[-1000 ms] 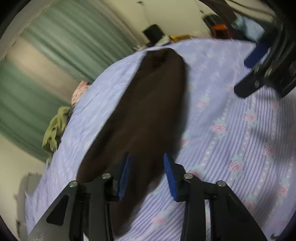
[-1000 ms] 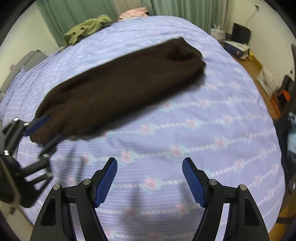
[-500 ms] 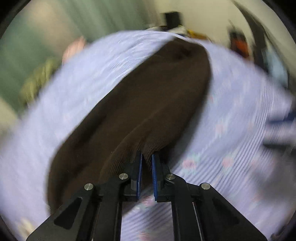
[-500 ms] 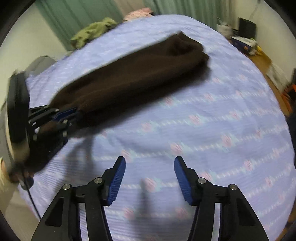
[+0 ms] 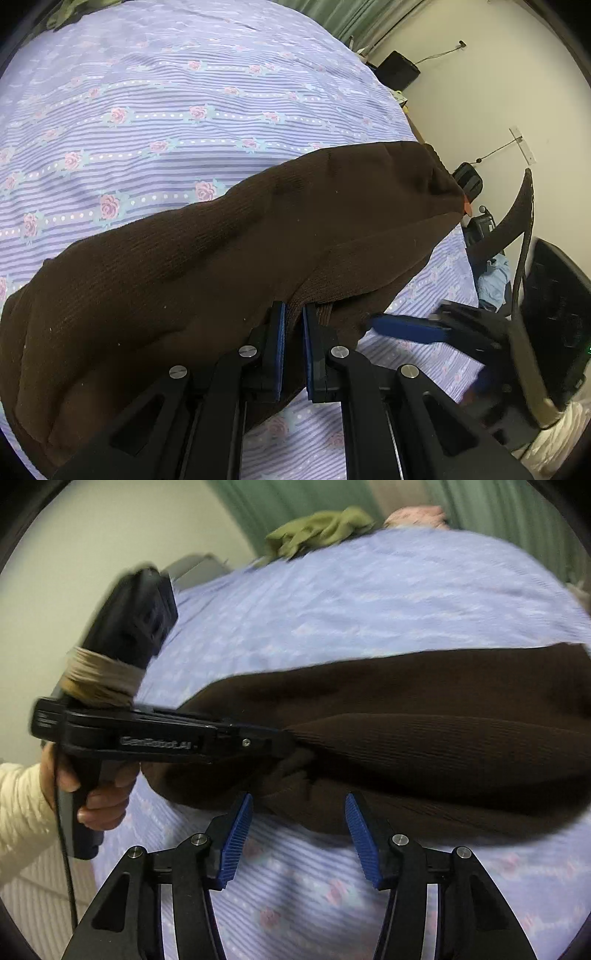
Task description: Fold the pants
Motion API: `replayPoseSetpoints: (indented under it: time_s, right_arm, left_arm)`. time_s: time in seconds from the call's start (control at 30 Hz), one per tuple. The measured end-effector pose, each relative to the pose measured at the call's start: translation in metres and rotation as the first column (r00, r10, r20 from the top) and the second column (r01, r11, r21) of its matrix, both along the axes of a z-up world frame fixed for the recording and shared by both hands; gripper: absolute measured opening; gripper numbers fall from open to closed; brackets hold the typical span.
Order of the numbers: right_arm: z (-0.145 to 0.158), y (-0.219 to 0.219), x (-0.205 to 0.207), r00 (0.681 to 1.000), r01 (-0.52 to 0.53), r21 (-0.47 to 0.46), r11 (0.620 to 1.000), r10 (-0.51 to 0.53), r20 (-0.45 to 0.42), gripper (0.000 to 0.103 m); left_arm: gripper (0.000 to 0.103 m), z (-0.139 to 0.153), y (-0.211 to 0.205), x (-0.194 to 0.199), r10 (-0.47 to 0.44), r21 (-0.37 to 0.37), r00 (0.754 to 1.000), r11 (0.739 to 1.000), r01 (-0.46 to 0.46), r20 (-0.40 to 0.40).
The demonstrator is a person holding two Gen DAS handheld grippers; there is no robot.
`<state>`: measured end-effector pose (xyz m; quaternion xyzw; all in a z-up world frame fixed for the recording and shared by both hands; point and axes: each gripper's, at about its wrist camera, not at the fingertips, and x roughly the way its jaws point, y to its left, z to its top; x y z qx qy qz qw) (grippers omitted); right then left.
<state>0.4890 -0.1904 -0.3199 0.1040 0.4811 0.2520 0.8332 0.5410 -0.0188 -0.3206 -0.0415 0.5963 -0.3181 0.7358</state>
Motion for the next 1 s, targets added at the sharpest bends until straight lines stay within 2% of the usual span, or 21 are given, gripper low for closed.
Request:
replayPoseSetpoints:
  time_s: [0.1, 0.13, 0.2, 0.23, 0.27, 0.33, 0.4, 0.43, 0.47, 0.57, 0.63, 0.73, 0.83, 0.93, 0.97, 1.0]
  right_arm:
    - [-0.018, 0.013, 0.021, 0.998, -0.039, -0.003, 0.999, 0.038, -0.045, 0.054]
    - [-0.023, 0.015, 0.026, 0.998, -0.033, 0.005, 0.999, 0.033, -0.061, 0.054]
    - [-0.035, 0.014, 0.031, 0.994, -0.016, 0.058, 0.998, 0.023, -0.106, 0.050]
    - [-0.043, 0.014, 0.030, 0.990, 0.002, 0.077, 0.997, 0.009, -0.141, 0.037]
    - [-0.049, 0.012, 0.027, 0.986, 0.013, 0.090, 0.996, 0.002, -0.169, 0.035]
    - [-0.056, 0.008, 0.013, 0.980, 0.060, 0.136, 0.989, -0.032, -0.196, 0.028]
    - [-0.056, 0.006, 0.000, 0.978, 0.087, 0.153, 0.984, -0.056, -0.199, 0.027]
    - [-0.057, 0.004, -0.009, 0.975, 0.108, 0.160, 0.981, -0.073, -0.208, 0.027]
    - [-0.057, 0.004, -0.013, 0.974, 0.122, 0.164, 0.979, -0.085, -0.212, 0.027]
    - [-0.055, 0.007, -0.020, 0.971, 0.152, 0.143, 0.978, -0.121, -0.206, 0.020]
    - [-0.049, 0.012, -0.029, 0.971, 0.161, 0.109, 0.981, -0.137, -0.196, 0.017]
    - [-0.040, 0.014, -0.043, 0.965, 0.204, 0.114, 0.972, -0.181, -0.189, 0.015]
    - [-0.051, 0.017, -0.041, 0.947, 0.243, 0.093, 0.966, -0.215, -0.239, 0.014]
    - [-0.050, 0.021, -0.041, 0.945, 0.247, 0.073, 0.966, -0.224, -0.238, 0.015]
    - [-0.046, 0.023, -0.039, 0.943, 0.253, 0.069, 0.965, -0.230, -0.241, 0.015]
    - [-0.040, 0.019, -0.042, 0.937, 0.266, 0.061, 0.962, -0.244, -0.250, 0.026]
  left_arm:
    - [0.012, 0.002, 0.002, 0.002, -0.029, -0.024, 0.999, 0.999, 0.028, -0.038]
    - [0.015, 0.001, 0.000, 0.004, -0.048, -0.041, 0.997, 0.998, 0.045, -0.064]
    - [0.037, 0.005, 0.003, 0.004, -0.083, -0.074, 0.991, 0.994, 0.076, -0.103]
    - [0.053, 0.010, 0.007, 0.005, -0.076, -0.087, 0.993, 0.994, 0.068, -0.091]
    - [0.060, 0.017, 0.014, 0.007, -0.041, -0.090, 0.998, 0.995, 0.036, -0.057]
    - [0.060, 0.024, 0.020, 0.010, 0.004, -0.085, 1.000, 0.996, -0.005, -0.006]
    - [0.054, 0.019, 0.013, 0.015, -0.005, -0.048, 1.000, 0.999, 0.006, 0.011]
    - [0.043, 0.013, 0.008, 0.017, -0.010, -0.018, 1.000, 1.000, 0.011, 0.015]
    - [0.027, 0.007, 0.003, 0.019, -0.001, 0.018, 1.000, 1.000, 0.001, 0.018]
    - [0.009, -0.009, -0.001, 0.032, 0.094, 0.090, 0.994, 0.991, -0.098, 0.054]
    - [0.004, -0.018, 0.002, 0.041, 0.164, 0.125, 0.983, 0.977, -0.173, 0.077]
    - [0.004, -0.033, 0.007, 0.059, 0.245, 0.126, 0.969, 0.960, -0.248, 0.045]
    - [0.004, -0.043, -0.001, 0.066, 0.250, 0.177, 0.967, 0.951, -0.253, 0.039]
    - [0.004, -0.036, -0.004, 0.064, 0.243, 0.188, 0.970, 0.951, -0.244, 0.027]
    - [0.009, -0.031, -0.005, 0.060, 0.212, 0.193, 0.976, 0.957, -0.216, 0.040]
    - [0.016, -0.022, -0.008, 0.053, 0.173, 0.210, 0.982, 0.960, -0.184, 0.072]
